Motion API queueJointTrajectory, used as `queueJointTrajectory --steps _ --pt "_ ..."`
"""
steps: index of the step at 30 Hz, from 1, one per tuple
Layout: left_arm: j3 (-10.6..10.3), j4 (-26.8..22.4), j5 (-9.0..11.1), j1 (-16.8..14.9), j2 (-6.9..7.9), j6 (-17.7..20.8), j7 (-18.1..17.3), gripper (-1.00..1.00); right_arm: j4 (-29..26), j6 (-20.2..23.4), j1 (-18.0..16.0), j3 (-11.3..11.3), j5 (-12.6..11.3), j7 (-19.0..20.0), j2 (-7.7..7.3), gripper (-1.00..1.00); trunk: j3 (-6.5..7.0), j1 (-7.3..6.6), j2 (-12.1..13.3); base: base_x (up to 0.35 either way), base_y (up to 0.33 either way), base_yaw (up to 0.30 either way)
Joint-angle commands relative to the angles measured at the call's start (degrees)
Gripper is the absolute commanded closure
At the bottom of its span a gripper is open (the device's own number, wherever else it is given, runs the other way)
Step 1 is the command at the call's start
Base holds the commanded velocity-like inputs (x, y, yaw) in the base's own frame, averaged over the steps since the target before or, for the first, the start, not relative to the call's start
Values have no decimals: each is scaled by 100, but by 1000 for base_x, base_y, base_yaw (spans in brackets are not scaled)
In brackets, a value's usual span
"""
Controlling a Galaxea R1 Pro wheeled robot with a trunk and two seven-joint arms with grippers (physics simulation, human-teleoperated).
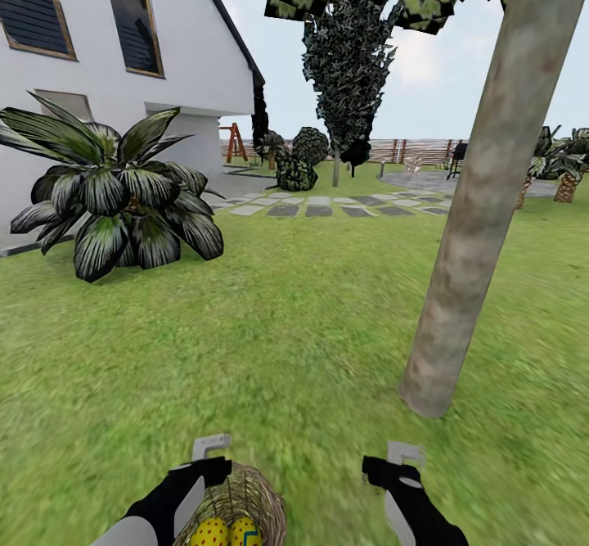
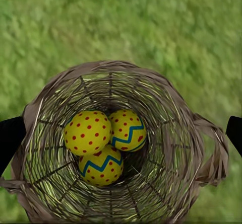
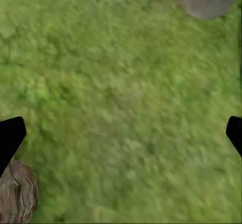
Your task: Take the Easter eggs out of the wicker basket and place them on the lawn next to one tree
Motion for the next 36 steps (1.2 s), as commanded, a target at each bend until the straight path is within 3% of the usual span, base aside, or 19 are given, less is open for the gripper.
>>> queueJointTrajectory --steps 1,3,5,6,8,11,18,28,36 --pt "31 -3 55 -1 -4 43 21 -100 -285 105 63 -15 -7 -9 27 -100 -7 1 -4 0 0 0" --pt "51 23 58 -1 -4 67 50 -100 -1450 756 328 -3 -11 -1 114 -100 -7 1 -4 0 0 0" --pt "56 30 60 -1 -4 73 61 -100 -2075 1148 472 1 -14 34 161 -100 -7 1 -4 0 0 0" --pt "60 35 60 -1 -4 89 68 -100 -2643 1476 616 5 -42 122 195 -100 -7 1 -4 0 0 0" --pt "65 39 60 -6 -4 197 71 -100 -3247 1794 775 13 -145 275 215 -100 -7 1 -4 0 0 0" --pt "67 41 63 -8 -4 390 28 -100 -3655 1997 874 25 -228 388 214 -100 -7 1 -4 0 0 0" --pt "66 43 72 -9 1 513 -7 -100 -4192 2115 1004 20 -285 465 204 -100 -7 1 -4 0 0 0" --pt "66 35 91 -5 -3 531 -1 -100 -4303 2133 1081 11 -298 473 192 -100 -7 1 -4 0 0 0" --pt "66 37 94 -2 2 501 -12 -100 -4289 2134 1084 17 -299 479 199 -100 -151 176 -325 0 0 0"
